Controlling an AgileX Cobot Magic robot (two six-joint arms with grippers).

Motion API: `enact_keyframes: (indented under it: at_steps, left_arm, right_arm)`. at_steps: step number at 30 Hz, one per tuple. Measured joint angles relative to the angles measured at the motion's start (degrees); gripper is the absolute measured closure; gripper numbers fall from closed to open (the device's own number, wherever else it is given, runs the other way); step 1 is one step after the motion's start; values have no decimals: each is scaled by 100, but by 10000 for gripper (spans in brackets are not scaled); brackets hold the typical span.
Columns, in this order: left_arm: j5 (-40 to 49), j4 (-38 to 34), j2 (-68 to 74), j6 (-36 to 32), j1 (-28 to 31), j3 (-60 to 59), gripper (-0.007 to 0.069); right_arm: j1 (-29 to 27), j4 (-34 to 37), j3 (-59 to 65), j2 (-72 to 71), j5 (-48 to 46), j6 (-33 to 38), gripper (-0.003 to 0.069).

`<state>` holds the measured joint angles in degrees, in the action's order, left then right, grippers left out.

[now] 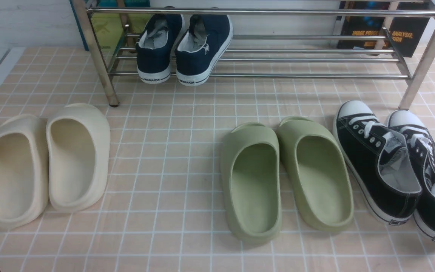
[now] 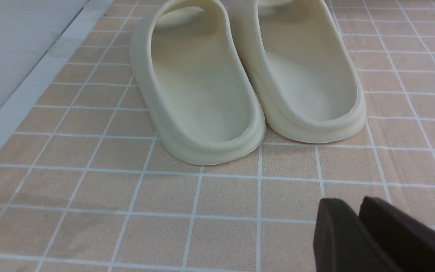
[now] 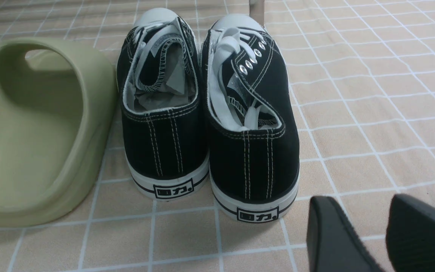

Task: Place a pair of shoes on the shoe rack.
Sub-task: Use the right arm to grab the shoe closest to it

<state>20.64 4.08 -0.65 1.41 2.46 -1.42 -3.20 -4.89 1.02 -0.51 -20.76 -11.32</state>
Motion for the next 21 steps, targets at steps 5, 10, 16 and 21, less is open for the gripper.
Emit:
enact_keyframes:
  at_steps: [5,10,16,21]
  left_arm:
    - [0,0,0,0,0,0,496]
    - [0,0,0,0,0,0,495]
    - [0,0,0,0,0,0,493]
    - [0,0,0,0,0,0,493]
  right_arm:
    - [0,0,0,0,0,0,420]
    - [0,0,0,0,0,-6,420]
    - [0,0,0,0,0,-6,420]
    - [0,0,0,0,0,-6,420]
